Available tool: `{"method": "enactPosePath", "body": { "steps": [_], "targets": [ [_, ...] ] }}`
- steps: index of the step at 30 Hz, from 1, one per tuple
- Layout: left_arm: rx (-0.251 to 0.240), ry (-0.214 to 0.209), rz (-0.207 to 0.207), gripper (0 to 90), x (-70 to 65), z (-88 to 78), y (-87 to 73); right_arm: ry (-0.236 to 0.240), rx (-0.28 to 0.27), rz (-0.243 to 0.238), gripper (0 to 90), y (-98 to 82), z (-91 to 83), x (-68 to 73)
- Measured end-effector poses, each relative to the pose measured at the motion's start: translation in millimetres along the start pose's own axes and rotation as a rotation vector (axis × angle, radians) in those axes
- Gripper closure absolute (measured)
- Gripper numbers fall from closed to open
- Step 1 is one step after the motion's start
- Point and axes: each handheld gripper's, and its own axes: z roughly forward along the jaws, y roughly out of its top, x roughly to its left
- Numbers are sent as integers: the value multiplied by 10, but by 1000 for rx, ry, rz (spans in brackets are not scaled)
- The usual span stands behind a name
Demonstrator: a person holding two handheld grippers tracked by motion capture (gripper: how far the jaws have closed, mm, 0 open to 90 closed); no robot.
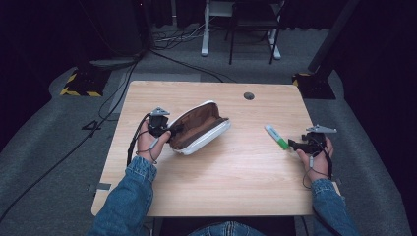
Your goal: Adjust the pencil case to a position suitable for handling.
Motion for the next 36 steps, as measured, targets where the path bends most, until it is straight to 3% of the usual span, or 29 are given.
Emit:
{"method": "enactPosePath", "body": {
  "steps": [10,19,36],
  "targets": [
    [8,-60,37,830,-247,-29,28,0,0,0,284,0,0,0],
    [23,-121,74,829,-487,40,37,1,0,1,284,0,0,-1],
    [61,-206,126,826,-777,84,5,1,0,1,285,1,0,0]
  ]
}}
